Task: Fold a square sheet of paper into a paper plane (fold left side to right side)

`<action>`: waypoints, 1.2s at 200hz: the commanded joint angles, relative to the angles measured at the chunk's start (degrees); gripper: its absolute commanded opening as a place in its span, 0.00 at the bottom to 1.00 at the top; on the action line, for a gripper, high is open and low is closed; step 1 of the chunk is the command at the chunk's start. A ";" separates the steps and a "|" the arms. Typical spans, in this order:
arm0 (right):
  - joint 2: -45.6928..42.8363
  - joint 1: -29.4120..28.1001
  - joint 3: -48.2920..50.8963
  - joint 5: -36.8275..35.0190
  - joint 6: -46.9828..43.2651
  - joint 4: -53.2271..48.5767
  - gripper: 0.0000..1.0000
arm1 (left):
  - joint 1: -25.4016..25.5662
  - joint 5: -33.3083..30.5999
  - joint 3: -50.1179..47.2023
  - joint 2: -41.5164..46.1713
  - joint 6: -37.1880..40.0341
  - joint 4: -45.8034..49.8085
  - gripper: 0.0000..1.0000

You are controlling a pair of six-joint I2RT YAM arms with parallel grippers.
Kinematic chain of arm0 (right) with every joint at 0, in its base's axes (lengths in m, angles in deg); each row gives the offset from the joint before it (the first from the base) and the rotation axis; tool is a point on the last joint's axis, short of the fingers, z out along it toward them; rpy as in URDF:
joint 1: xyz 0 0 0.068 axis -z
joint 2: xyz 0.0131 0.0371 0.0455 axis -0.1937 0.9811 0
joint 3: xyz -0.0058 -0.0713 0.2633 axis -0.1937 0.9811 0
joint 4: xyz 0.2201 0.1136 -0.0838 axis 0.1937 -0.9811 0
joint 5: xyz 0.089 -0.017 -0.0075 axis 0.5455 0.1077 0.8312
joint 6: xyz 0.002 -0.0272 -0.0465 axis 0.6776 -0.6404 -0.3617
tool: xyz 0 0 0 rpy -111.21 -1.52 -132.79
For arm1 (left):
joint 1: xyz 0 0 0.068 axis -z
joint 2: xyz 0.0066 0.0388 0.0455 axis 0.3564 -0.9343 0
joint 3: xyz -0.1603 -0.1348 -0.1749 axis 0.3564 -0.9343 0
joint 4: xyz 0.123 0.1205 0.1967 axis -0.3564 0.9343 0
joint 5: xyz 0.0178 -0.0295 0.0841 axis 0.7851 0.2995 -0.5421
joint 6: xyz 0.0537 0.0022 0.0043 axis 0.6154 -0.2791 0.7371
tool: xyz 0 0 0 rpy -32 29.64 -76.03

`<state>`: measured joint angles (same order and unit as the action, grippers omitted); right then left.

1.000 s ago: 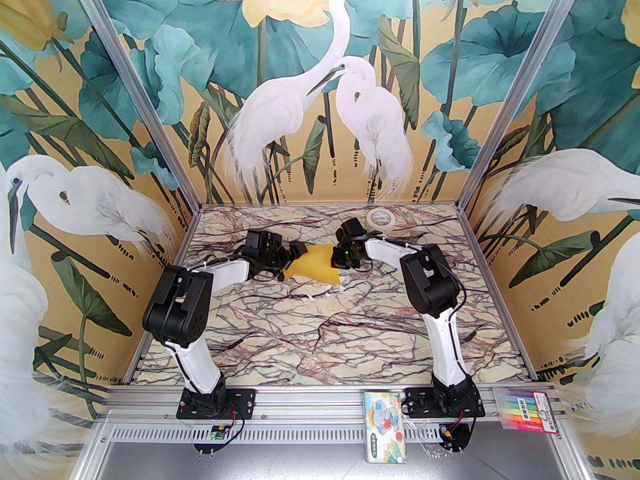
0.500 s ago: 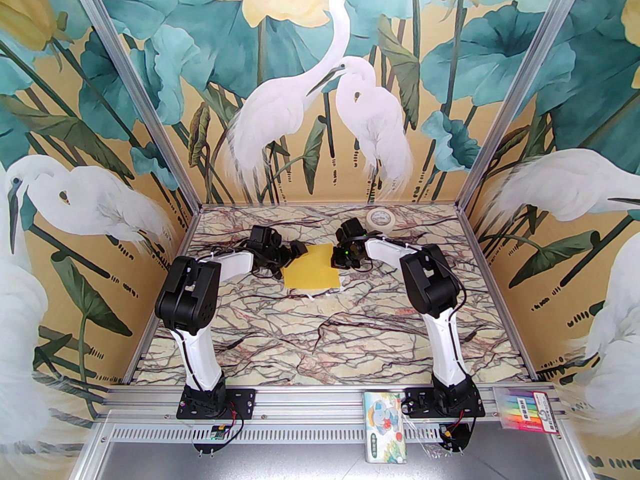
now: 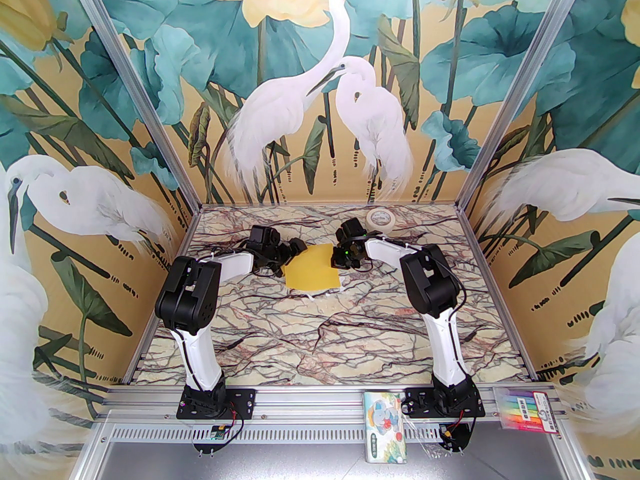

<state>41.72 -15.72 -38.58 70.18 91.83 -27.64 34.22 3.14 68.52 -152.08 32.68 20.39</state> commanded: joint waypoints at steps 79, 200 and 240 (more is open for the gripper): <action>2.50 -0.52 2.51 -2.63 0.51 -6.87 0.00 | 3.80 5.05 -0.54 2.72 -5.71 -10.17 0.99; -3.50 0.90 3.49 4.59 2.26 -0.58 0.14 | 5.84 6.82 1.39 -0.92 -8.31 -13.93 0.99; -6.65 3.15 6.05 12.36 6.36 6.94 0.28 | 6.27 7.03 2.22 -1.44 -8.54 -14.11 0.99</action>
<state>38.77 -14.24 -34.47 76.32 94.74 -26.09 39.93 8.74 68.93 -151.76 24.70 7.95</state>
